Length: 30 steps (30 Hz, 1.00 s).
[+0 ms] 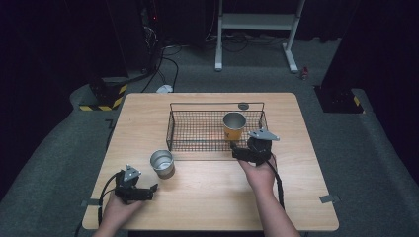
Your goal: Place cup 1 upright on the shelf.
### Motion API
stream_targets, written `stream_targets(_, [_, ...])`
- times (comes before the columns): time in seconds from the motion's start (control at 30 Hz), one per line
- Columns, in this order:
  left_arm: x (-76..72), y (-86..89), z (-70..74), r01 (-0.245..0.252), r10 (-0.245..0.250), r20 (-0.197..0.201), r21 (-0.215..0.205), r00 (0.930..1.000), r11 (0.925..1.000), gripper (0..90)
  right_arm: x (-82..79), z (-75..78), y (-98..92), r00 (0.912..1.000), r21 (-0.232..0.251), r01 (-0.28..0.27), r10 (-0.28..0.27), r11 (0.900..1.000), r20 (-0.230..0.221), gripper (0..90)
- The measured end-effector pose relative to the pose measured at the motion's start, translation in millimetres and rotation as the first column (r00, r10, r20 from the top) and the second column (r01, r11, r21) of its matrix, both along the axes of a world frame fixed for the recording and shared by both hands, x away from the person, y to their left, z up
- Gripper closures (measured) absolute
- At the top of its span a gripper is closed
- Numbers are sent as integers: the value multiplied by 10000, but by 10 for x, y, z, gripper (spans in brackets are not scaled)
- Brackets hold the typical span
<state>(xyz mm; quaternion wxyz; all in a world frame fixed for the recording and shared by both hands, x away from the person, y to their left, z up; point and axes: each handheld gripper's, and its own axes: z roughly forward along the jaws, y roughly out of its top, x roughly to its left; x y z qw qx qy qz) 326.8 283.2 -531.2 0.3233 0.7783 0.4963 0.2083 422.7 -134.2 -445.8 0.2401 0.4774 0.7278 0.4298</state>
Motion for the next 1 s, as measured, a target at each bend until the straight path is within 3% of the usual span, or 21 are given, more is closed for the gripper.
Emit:
stream_targets(0.33, [0,0,0,3,-3,3,2,10000,10000,1,-163,-43,-112,10000,85,20,-20,10000,-9,92])
stream_targets(0.6, [0,1,0,5,-5,5,7,10000,10000,1,-367,-215,-197,9994,58,-205,206,9998,-270,102])
stream_targets(1.0, [-1,1,0,1,-1,-3,1,10000,10000,1,-695,-584,-337,9957,-1059,-496,409,9931,-829,110])
